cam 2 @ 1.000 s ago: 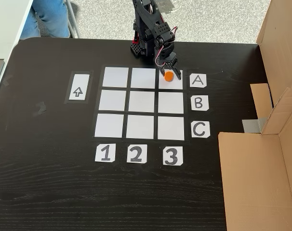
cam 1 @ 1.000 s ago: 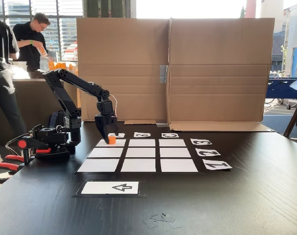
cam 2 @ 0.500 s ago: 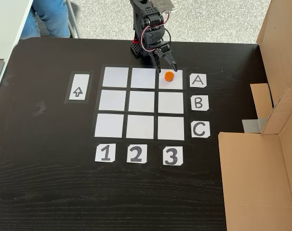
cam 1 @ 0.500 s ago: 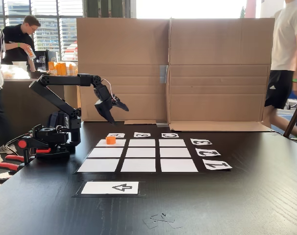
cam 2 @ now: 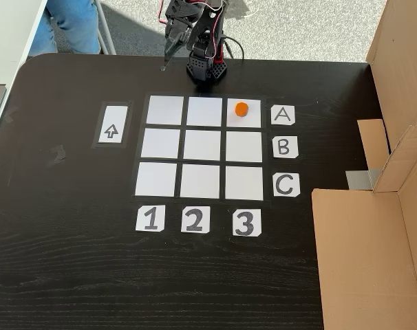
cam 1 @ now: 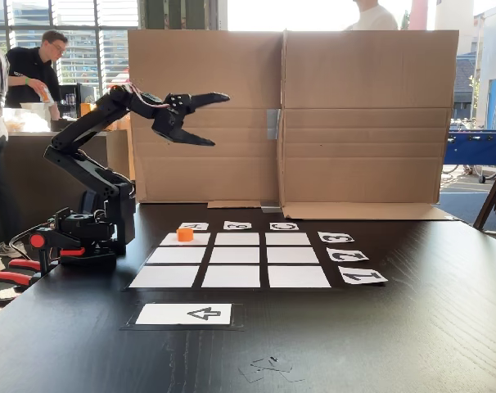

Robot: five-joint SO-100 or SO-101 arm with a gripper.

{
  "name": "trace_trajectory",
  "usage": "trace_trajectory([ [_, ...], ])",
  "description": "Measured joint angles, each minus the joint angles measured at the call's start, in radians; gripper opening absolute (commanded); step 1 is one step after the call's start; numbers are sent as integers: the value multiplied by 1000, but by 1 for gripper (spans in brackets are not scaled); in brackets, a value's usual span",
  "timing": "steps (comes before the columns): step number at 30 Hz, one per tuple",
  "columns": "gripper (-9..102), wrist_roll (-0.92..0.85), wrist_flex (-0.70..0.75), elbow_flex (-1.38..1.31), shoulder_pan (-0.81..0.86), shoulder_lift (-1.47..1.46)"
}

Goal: Pick up the round, orange token and place it in the grid on square A3.

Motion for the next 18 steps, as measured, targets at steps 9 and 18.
trace_trajectory([
  [9, 0, 118, -117, 31, 433, 77],
  [18, 0, 187, -216, 313, 897, 272],
])
